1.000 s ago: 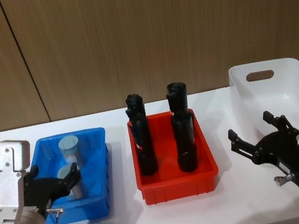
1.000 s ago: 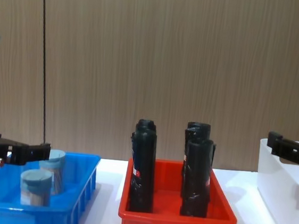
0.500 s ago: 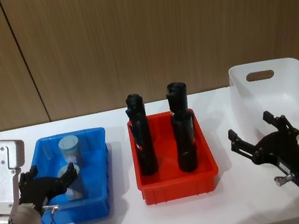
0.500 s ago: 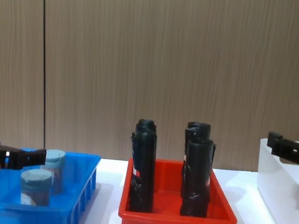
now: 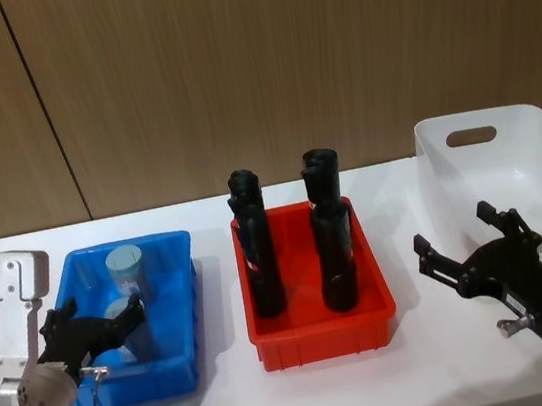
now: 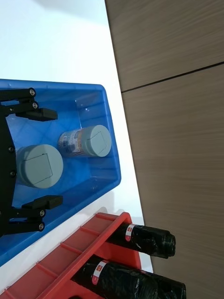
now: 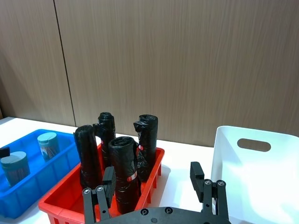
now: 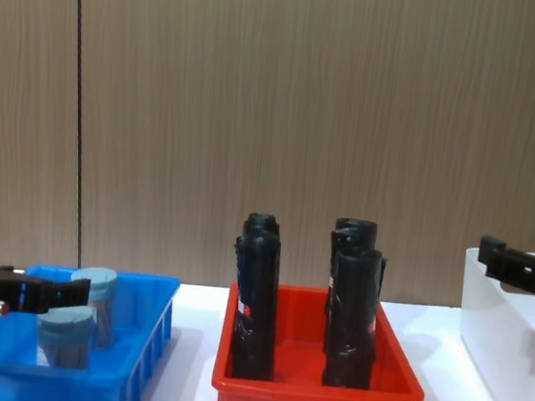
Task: Pick the cotton swabs from the blue box and place them into the white box.
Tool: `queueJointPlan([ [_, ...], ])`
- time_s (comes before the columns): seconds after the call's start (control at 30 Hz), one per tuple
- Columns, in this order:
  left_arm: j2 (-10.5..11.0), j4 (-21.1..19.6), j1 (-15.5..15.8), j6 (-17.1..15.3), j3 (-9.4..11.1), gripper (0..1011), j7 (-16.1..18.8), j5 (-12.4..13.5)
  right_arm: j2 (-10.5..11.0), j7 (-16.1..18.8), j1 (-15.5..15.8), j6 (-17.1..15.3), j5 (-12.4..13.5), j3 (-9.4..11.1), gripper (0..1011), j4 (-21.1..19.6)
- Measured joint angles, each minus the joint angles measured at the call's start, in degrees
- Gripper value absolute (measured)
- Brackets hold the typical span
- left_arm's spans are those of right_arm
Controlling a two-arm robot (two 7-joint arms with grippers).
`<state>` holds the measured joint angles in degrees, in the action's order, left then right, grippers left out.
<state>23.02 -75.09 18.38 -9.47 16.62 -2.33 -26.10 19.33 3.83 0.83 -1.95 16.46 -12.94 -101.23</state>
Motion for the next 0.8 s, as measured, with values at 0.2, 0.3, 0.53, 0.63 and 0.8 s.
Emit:
queueJointPlan([
  [0.2, -0.7, 3.1, 1.6, 0.8, 0.0, 1004, -2.4, 0.6, 0.0, 0.0, 0.0, 0.0, 0.0, 0.0, 1002, 0.0],
  [0.3, -1.3, 5.2, 2.7, 1.5, 0.2, 1004, -4.1, 1.1, 0.0, 0.0, 0.0, 0.0, 0.0, 0.0, 1002, 0.0],
  [0.53, -2.2, 8.9, 4.5, 2.7, 0.4, 1004, -6.9, 1.7, 0.0, 0.0, 0.0, 0.0, 0.0, 0.0, 1002, 0.0],
  [0.63, -2.6, 10.4, 5.2, 3.1, 0.6, 1004, -7.9, 1.9, 0.0, 0.0, 0.0, 0.0, 0.0, 0.0, 1002, 0.0],
  [0.8, -3.1, 12.2, 6.0, 3.7, 0.7, 1004, -9.1, 2.0, 0.0, 0.0, 0.0, 0.0, 0.0, 0.0, 1002, 0.0],
])
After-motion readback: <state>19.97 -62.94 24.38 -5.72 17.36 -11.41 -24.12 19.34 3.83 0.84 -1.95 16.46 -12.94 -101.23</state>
